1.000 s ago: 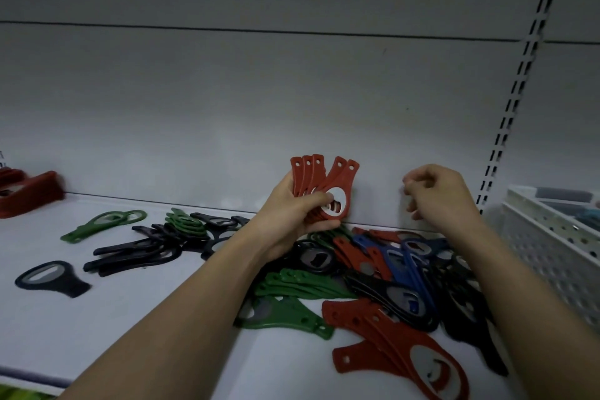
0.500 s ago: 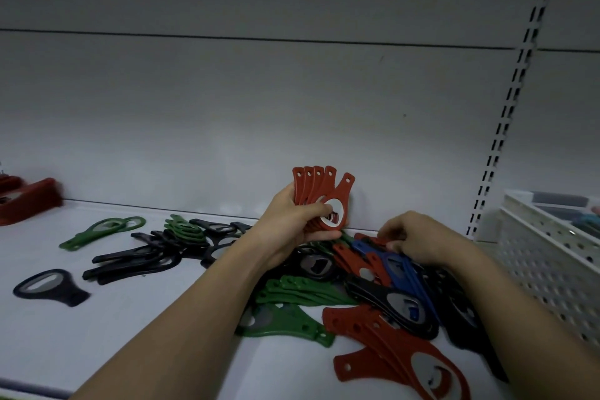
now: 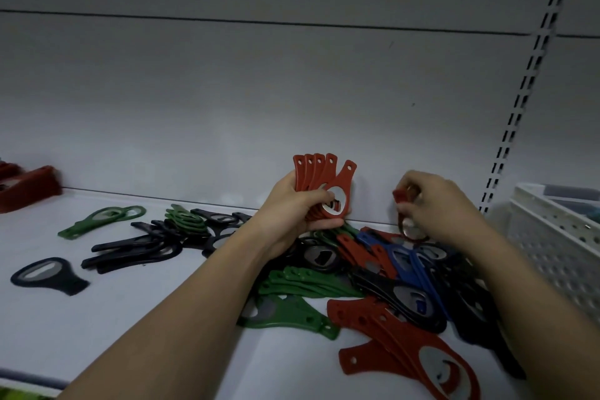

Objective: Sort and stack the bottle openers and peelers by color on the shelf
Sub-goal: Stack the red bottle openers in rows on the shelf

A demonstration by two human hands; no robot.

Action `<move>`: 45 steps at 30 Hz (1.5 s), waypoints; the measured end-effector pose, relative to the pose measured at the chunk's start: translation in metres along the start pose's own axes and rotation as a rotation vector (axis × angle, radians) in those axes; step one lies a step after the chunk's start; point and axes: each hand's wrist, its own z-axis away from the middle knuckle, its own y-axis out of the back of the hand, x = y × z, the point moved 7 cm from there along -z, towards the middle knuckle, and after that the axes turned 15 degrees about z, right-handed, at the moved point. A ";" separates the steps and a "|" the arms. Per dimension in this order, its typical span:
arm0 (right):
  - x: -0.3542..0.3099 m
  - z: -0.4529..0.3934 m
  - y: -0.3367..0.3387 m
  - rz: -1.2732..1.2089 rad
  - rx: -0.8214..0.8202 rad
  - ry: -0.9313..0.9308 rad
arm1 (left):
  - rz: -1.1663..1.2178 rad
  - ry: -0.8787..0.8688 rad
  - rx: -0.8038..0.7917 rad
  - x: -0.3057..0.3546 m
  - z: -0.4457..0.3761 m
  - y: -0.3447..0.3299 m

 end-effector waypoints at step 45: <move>0.002 -0.002 -0.059 -0.024 -0.379 0.071 | -0.018 0.098 0.057 -0.002 0.006 0.000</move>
